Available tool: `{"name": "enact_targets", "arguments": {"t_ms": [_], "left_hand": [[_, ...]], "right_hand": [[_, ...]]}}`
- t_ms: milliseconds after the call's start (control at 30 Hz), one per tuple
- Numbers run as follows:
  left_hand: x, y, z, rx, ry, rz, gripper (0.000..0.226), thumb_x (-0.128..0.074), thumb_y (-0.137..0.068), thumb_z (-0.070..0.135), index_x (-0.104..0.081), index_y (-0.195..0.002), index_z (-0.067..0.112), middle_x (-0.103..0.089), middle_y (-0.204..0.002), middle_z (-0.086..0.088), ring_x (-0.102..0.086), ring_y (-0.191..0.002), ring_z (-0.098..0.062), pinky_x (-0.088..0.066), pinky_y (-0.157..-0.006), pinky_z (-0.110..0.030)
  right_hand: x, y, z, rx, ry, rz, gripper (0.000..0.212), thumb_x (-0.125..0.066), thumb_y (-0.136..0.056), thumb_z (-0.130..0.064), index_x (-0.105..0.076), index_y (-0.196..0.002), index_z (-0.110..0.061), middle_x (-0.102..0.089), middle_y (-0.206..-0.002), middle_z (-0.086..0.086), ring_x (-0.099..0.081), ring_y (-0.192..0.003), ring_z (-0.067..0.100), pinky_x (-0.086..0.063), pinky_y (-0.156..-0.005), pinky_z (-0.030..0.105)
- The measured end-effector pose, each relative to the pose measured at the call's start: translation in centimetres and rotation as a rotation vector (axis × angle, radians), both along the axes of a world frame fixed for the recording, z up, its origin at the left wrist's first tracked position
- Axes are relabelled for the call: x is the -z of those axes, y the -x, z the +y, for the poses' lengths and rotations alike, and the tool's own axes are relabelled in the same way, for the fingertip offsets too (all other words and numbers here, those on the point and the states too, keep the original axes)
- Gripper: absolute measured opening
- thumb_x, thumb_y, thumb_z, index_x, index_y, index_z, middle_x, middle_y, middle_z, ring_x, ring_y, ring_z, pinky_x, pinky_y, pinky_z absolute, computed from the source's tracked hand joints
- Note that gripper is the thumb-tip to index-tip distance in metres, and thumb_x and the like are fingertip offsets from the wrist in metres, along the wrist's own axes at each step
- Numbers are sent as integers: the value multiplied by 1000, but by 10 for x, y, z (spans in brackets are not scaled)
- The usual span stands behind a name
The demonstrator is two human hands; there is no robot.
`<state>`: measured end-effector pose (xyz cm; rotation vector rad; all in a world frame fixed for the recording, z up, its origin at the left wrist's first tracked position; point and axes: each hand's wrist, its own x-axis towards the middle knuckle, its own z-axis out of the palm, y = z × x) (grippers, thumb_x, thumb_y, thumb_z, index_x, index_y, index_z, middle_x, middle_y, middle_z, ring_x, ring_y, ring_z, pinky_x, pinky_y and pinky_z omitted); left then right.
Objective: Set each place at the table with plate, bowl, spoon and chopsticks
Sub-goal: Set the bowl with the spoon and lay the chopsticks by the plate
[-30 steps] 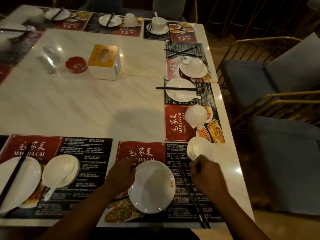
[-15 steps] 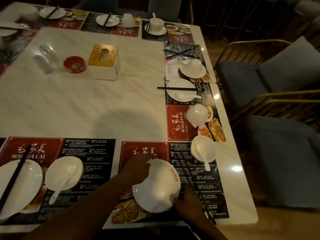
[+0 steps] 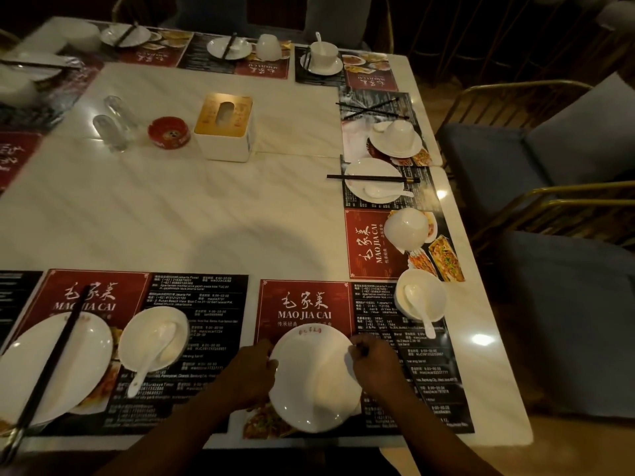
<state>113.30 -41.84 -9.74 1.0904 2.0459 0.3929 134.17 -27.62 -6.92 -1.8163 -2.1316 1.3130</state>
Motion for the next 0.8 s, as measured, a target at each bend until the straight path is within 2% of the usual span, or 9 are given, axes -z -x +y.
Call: {"name": "enact_targets", "arguments": {"t_ms": [133,300,367,467,567,700,800], "left_hand": [[0,-2,-1,-26,-6,-9,6,-55,-98,28,-55,-103,24,-63,-91,9,-64,-78,-7,-51,-62,-18],[2,-1,4,-4,-21,11,7,-56,-98,27,-56,-102,21,-64,-91,8,-63,-78,-6,-52,-65,-18],[3,-1,4,-4,-15,6,7,-55,-98,26,-56,-101,20,-64,-91,7,-63,-78,-7,-52,-65,-18],[5,0,3,-2,-12,0,8,-55,-99,26,-56,-104,21,-65,-92,7,-64,-79,-5,-54,-69,-21],[7,1,1,-10,-9,8,9,-55,-98,27,-57,-105,22,-66,-93,6,-64,-81,-6,-57,-73,-25],[7,1,1,-6,-18,22,10,-55,-98,29,-57,-106,23,-66,-93,7,-64,-81,-7,-58,-75,-29],[6,2,2,-10,-30,33,9,-55,-98,28,-57,-106,23,-65,-90,8,-64,-78,-6,-56,-72,-25]], "right_hand": [[1,1,0,-7,-25,9,10,-65,-93,-12,-73,-97,-19,-61,-81,-12,-59,-79,5,-49,-76,21],[4,-1,0,-12,-62,-1,12,-66,-92,-12,-75,-99,-17,-63,-87,-8,-60,-85,10,-48,-81,24],[6,-2,0,-1,-61,8,11,-67,-92,-12,-74,-99,-17,-63,-84,-10,-60,-81,7,-49,-78,21],[8,-1,-2,18,-34,13,11,-68,-91,-14,-74,-99,-20,-66,-82,-10,-61,-78,5,-41,-65,10],[13,-2,-5,27,-28,-10,15,-67,-92,-18,-73,-105,-22,-72,-96,-3,-62,-86,9,-43,-72,20],[12,-2,-5,9,-61,-29,15,-66,-92,-16,-73,-106,-18,-73,-98,1,-58,-82,9,-39,-74,19],[10,-2,-6,7,-64,-43,15,-66,-92,-17,-73,-105,-19,-73,-98,1,-59,-83,9,-40,-74,19]]}}
